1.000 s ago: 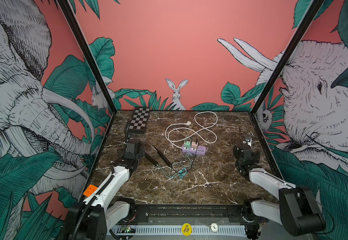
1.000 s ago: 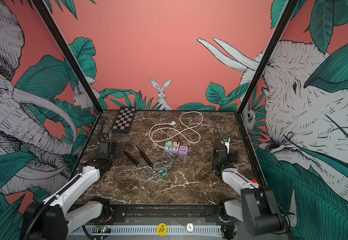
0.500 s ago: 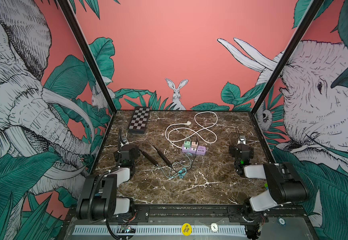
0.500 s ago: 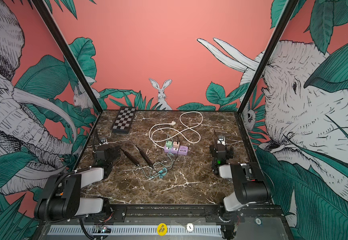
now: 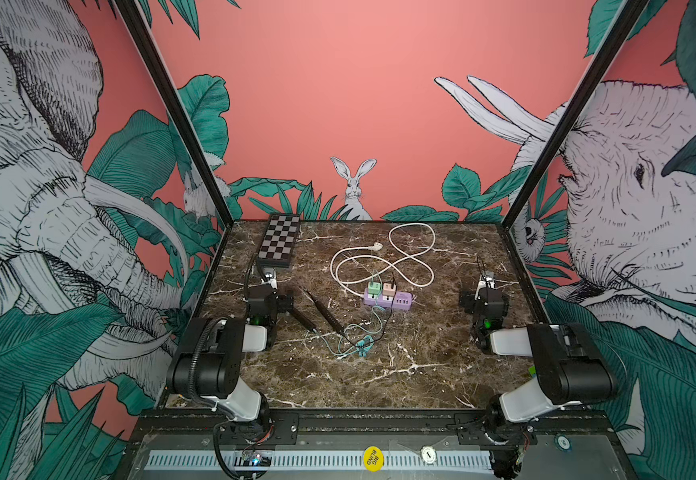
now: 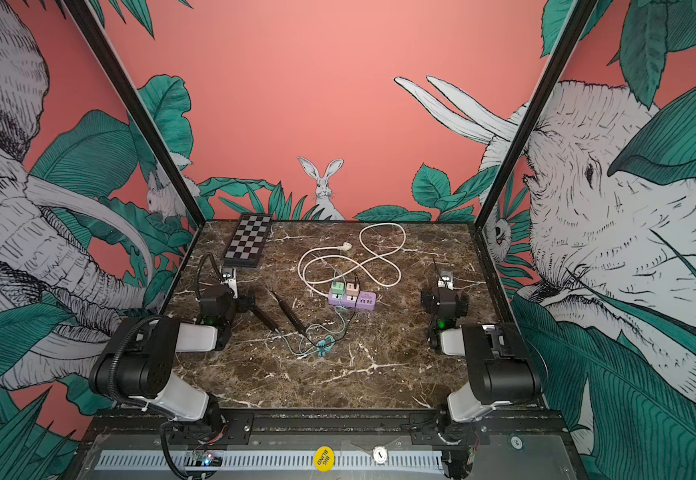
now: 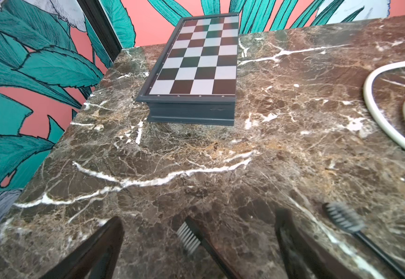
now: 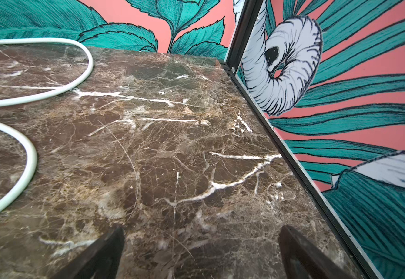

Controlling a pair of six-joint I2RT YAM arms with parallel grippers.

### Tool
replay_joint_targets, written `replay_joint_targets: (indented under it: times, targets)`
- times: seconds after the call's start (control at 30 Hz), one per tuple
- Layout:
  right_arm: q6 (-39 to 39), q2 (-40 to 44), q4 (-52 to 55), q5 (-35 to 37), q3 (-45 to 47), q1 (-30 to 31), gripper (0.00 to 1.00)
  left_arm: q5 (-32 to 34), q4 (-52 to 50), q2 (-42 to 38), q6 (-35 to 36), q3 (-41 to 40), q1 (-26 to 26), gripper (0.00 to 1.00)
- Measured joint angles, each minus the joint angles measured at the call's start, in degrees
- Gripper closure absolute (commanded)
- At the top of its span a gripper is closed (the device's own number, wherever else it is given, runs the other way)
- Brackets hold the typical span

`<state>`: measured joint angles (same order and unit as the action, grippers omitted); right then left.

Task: Charge the electric toothbrush
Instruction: Reset both arms

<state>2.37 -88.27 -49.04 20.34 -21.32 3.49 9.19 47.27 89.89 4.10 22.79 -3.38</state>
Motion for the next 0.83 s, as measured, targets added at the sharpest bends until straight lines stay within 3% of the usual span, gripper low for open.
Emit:
replay_joint_targets:
  times: [0.83]
  targets:
    - [0.0, 0.0, 0.0, 0.0, 0.0, 0.0, 0.01, -4.1, 0.7, 0.0, 1.6, 0.5, 0.4, 0.01]
